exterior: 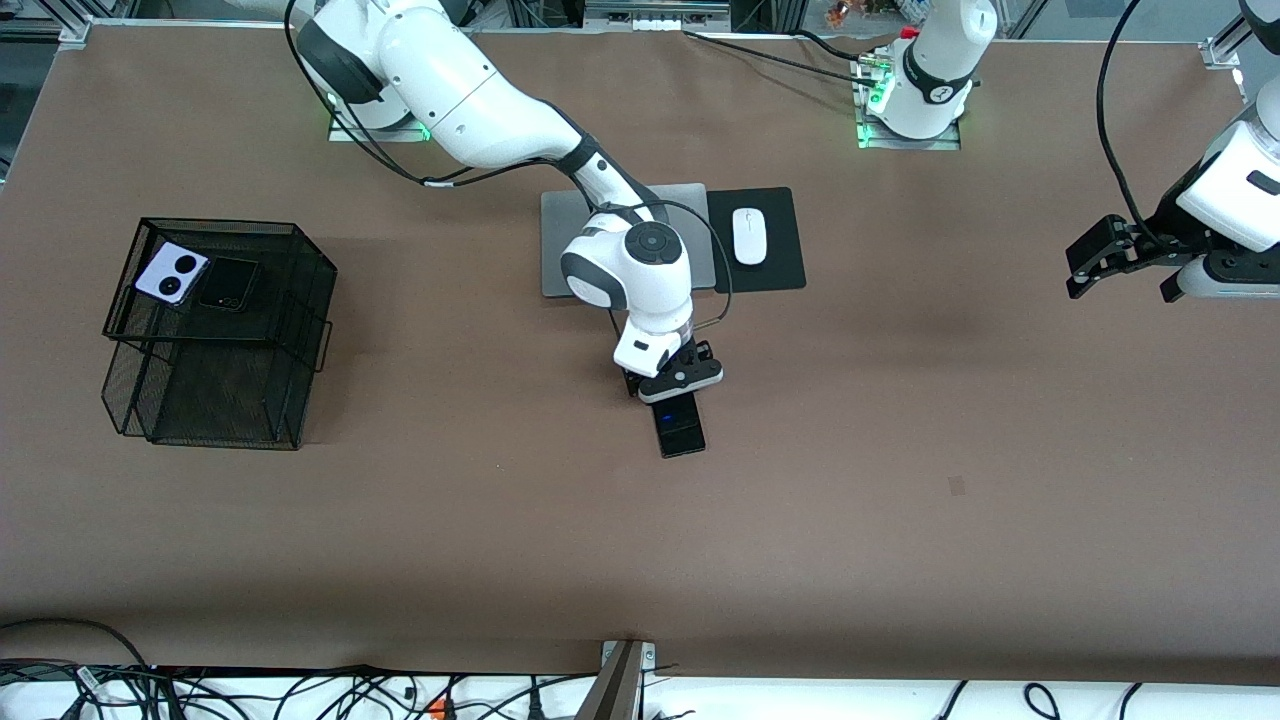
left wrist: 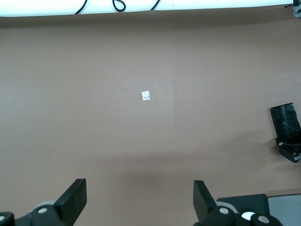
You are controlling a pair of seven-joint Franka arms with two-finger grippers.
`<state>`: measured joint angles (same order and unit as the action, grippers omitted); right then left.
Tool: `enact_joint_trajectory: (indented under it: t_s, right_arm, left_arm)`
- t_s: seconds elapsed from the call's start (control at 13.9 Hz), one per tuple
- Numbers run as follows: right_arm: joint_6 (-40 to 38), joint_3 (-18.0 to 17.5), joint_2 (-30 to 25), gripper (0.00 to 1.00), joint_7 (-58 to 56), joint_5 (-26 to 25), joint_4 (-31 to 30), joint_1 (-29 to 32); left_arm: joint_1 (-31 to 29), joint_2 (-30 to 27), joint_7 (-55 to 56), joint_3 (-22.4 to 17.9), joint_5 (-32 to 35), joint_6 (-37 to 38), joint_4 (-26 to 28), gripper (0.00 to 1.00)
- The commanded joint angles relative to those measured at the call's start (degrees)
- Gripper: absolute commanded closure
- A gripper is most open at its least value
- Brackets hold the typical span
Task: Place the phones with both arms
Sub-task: 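Carry the black phone to the mesh organizer with the right gripper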
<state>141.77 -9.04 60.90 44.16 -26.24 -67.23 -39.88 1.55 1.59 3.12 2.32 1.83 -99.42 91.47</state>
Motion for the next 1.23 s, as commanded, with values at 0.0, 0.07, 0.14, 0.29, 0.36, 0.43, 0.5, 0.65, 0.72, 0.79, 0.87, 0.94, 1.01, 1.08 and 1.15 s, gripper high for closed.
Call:
enact_joint_trajectory:
  t_s: [0.0,0.07,0.14,0.29,0.36,0.43,0.5,0.65,0.72,0.79,0.87,0.94,1.01,1.08,1.15]
  right_arm:
    - [-0.3,0.0,1.3,0.55,-0.9,-0.8,1.8,-0.1]
    - [-1.1,0.0,1.1,0.55,-1.0,-0.6,1.8,0.1]
    - [-3.1,-0.4,0.6,0.56,-1.0,-0.4,1.9,0.2]
    - [-9.2,-0.5,-1.5,0.56,-1.3,-0.1,1.9,0.6]
    - [-11.8,-0.6,-3.1,0.56,-1.6,0.6,1.9,1.1]
    - [-13.9,-0.8,-4.8,0.56,-1.9,2.8,1.9,1.6]
    - [-16.2,-0.7,-6.8,0.56,-4.1,4.9,1.9,2.3]
    - [-21.8,-0.2,-10.9,0.56,-9.6,8.7,1.8,4.1]
    - [-23.8,0.2,-13.1,0.56,-11.8,10.4,1.8,5.2]
    - [-25.5,2.0,-15.0,0.57,-13.4,10.9,1.3,5.9]
    - [-27.3,3.7,-16.6,0.59,-14.1,11.1,1.0,6.2]
    - [-28.8,5.2,-18.1,0.64,-14.4,11.6,0.6,6.2]
    - [-29.2,7.3,-19.5,0.66,-14.8,12.8,0.1,6.7]
    - [-29.2,9.7,-21.0,0.66,-17.1,14.2,-0.6,7.1]
    - [-29.2,12.6,-22.3,0.66,-20.9,16.6,-1.4,7.7]
  left_arm:
    - [-0.9,0.6,-0.1,-0.1,-1.5,-0.3,-0.2,0.00]
    - [-1.4,1.0,-0.4,-0.1,-1.4,-0.2,-0.2,0.00]
    - [-1.4,1.5,-0.6,-0.1,-1.3,-0.2,-0.2,0.00]
    - [-1.4,1.8,-0.8,-0.1,-1.3,-0.1,-0.2,0.00]
    - [-1.3,1.8,-0.8,0.1,-1.3,-0.1,-0.2,0.00]
    - [-1.3,1.8,-0.8,0.2,-1.3,0.0,-0.2,0.00]
    - [-1.3,1.8,-0.8,0.2,-1.3,0.3,-0.2,0.00]
    - [-1.3,1.9,-0.8,0.2,-1.3,0.4,-0.2,0.00]
    - [-1.3,1.9,-0.8,0.2,-1.3,0.4,-0.2,0.00]
    - [-1.3,1.9,-0.8,0.2,-1.3,0.5,0.0,0.00]
    - [-1.4,1.9,-0.8,0.2,-1.3,0.5,0.0,0.00]
    - [-1.4,1.9,-0.8,0.2,-1.3,0.5,0.0,0.00]
    - [-1.4,1.9,-0.8,0.2,-1.4,0.5,0.0,0.00]
    - [-1.4,2.0,-0.8,0.2,-1.4,0.5,0.0,0.00]
    - [-1.4,2.3,-0.8,0.2,-1.4,0.5,-0.2,0.00]
